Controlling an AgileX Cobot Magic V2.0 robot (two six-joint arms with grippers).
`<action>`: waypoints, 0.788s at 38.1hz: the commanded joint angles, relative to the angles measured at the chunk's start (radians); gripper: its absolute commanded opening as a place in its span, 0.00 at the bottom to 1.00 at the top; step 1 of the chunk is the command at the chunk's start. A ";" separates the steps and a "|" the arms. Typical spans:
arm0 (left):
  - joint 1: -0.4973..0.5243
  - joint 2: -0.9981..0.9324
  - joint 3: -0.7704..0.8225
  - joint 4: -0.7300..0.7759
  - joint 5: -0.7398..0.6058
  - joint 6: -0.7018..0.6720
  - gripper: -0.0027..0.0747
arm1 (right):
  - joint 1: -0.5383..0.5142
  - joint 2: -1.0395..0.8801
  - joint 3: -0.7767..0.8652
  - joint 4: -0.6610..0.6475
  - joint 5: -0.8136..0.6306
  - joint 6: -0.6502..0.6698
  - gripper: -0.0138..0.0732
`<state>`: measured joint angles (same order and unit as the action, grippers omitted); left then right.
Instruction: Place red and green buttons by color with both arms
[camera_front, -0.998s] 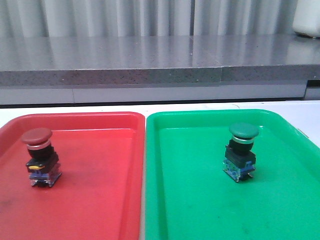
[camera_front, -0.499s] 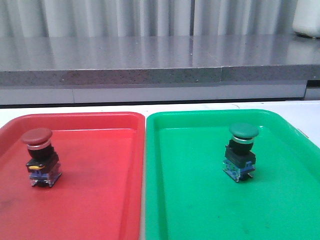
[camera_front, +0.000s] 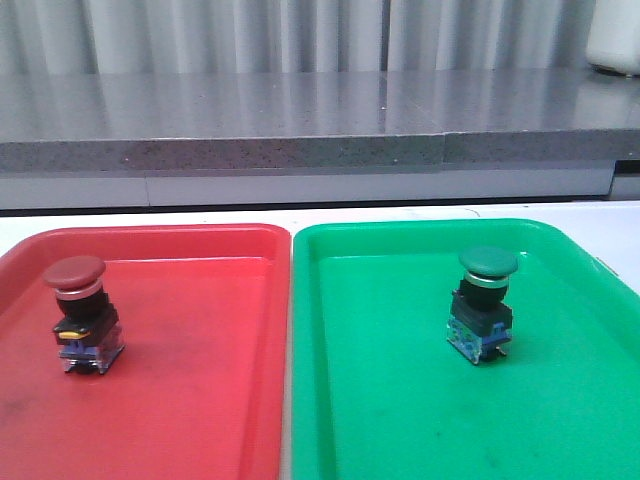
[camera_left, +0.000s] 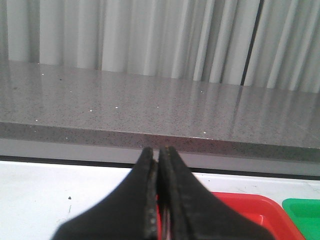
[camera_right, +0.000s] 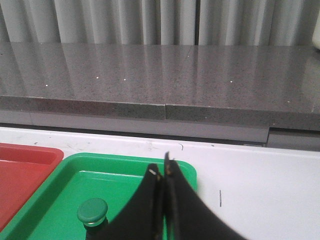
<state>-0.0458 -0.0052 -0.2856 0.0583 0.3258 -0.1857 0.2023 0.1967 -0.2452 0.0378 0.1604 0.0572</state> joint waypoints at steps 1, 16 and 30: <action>-0.007 -0.015 -0.027 -0.006 -0.080 -0.005 0.01 | -0.001 0.006 -0.026 -0.006 -0.084 -0.011 0.08; -0.007 -0.017 0.004 -0.020 -0.096 -0.005 0.01 | -0.001 0.006 -0.026 -0.006 -0.084 -0.011 0.08; -0.007 -0.017 0.230 -0.129 -0.117 0.080 0.01 | -0.001 0.006 -0.026 -0.006 -0.083 -0.011 0.08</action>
<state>-0.0458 -0.0052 -0.0625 -0.0181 0.3097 -0.1562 0.2023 0.1967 -0.2452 0.0362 0.1604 0.0572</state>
